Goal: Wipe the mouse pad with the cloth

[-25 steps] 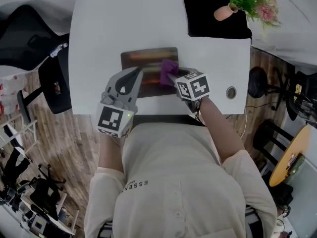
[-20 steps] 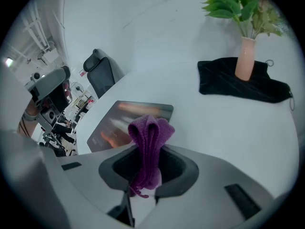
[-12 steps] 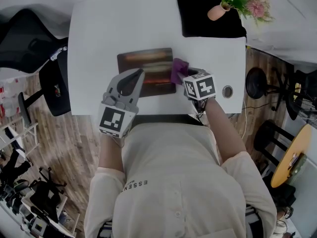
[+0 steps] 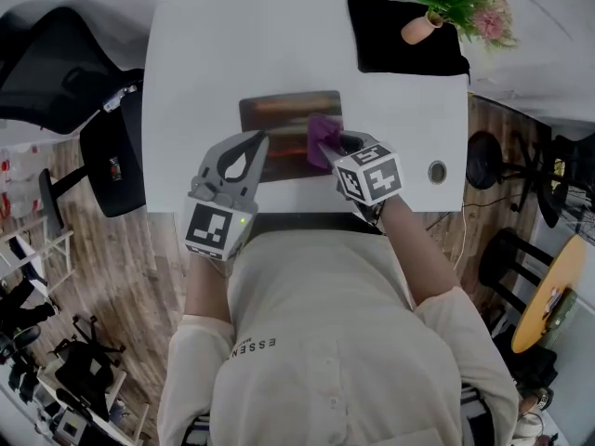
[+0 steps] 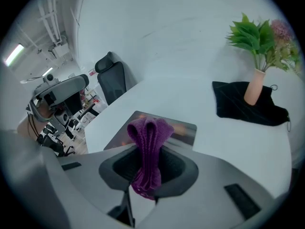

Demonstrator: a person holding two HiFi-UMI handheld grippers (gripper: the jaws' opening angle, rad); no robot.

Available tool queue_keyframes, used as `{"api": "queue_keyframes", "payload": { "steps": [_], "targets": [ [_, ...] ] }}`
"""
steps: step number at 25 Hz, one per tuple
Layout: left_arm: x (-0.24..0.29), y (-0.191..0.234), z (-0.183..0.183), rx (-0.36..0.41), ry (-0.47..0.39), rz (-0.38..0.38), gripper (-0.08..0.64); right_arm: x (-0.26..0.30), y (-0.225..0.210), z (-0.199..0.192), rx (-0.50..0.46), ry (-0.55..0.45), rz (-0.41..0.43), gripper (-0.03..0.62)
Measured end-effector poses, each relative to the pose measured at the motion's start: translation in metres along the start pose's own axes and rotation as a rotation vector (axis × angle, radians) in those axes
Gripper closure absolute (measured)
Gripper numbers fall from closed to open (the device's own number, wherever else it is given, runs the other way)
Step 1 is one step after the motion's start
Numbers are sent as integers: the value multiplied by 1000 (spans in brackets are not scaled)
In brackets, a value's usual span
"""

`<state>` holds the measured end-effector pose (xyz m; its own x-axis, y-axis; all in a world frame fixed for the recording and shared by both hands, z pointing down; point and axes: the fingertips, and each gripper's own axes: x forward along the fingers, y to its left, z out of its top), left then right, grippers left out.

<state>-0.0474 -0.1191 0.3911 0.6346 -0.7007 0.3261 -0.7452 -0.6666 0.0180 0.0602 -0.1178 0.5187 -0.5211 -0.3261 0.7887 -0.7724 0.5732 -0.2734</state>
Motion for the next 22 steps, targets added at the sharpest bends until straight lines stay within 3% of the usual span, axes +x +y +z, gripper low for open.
{"api": "queue_keyframes", "payload": {
  "steps": [7,12,22],
  "targets": [
    [-39,32,-24,-18,15,18,557,40,76,-3,-15,43,121,491],
    [-66,51,-41,-45,29,28,558,67,119,-11,-9,75,158,491],
    [-80,73,-53,-36,19,4,557,99,140,-18,13,109,149,491]
  ]
}}
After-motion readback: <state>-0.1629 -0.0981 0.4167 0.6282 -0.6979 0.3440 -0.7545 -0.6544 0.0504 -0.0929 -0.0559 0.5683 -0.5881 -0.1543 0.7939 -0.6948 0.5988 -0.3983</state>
